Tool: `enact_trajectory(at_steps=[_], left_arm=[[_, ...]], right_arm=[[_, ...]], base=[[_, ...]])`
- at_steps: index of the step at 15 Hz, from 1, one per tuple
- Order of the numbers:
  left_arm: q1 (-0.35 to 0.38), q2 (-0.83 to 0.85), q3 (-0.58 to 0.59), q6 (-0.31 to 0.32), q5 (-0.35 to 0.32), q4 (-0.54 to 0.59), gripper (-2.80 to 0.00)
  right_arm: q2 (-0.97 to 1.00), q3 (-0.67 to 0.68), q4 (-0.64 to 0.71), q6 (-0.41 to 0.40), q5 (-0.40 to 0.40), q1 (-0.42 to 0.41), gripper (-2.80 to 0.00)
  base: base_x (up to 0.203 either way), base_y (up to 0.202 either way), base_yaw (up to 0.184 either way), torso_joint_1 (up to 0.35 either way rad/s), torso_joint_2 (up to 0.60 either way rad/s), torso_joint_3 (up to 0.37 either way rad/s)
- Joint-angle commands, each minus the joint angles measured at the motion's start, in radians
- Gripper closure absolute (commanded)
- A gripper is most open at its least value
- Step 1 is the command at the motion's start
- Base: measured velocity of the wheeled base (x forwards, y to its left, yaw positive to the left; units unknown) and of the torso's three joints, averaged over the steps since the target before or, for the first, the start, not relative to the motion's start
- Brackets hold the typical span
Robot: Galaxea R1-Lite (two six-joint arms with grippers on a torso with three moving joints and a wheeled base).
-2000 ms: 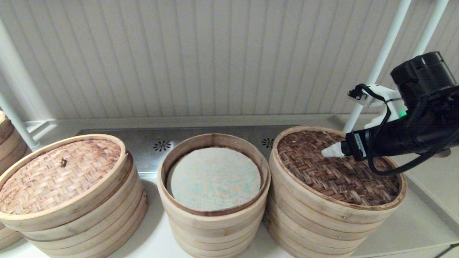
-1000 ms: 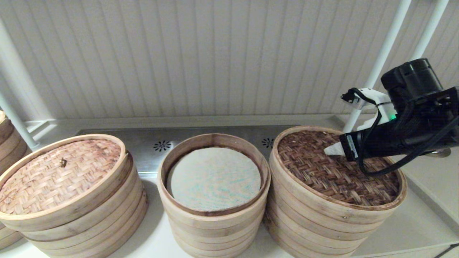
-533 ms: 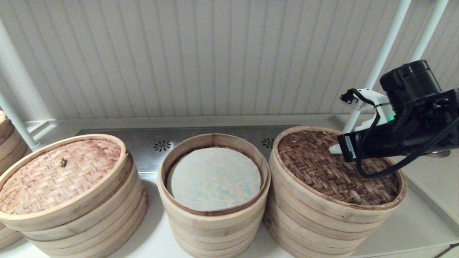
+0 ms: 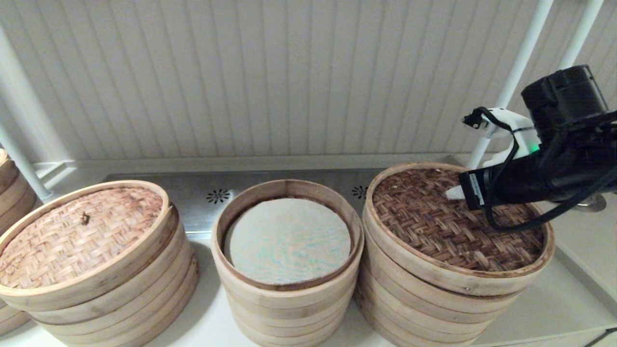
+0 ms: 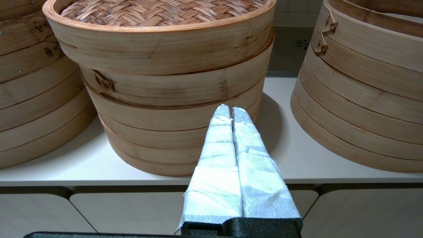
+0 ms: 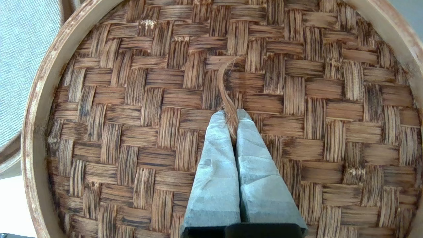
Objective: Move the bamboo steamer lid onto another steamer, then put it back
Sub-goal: Pick up the steamer, then put the steamer
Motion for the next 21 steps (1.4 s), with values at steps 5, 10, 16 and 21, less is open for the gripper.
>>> enact_trajectory(at_steps=[5, 10, 16, 21], left_arm=[[0.000, 0.000, 0.000, 0.000, 0.000, 0.000, 0.00], [0.000, 0.001, 0.000, 0.000, 0.000, 0.000, 0.00], [0.000, 0.001, 0.000, 0.000, 0.000, 0.000, 0.00], [0.000, 0.001, 0.000, 0.000, 0.000, 0.000, 0.00]], right_arm=[[-0.033, -0.012, 0.001, -0.001, 0.004, 0.002, 0.00], [-0.045, -0.073, 0.005, 0.008, 0.006, 0.035, 0.00], [-0.003, -0.203, 0.016, 0.010, 0.000, 0.146, 0.00], [0.077, -0.296, 0.016, 0.028, 0.000, 0.258, 0.00]], base=[[0.000, 0.000, 0.000, 0.000, 0.00, 0.000], [0.000, 0.000, 0.000, 0.000, 0.00, 0.000], [0.000, 0.000, 0.000, 0.000, 0.00, 0.000], [0.000, 0.000, 0.000, 0.000, 0.00, 0.000]])
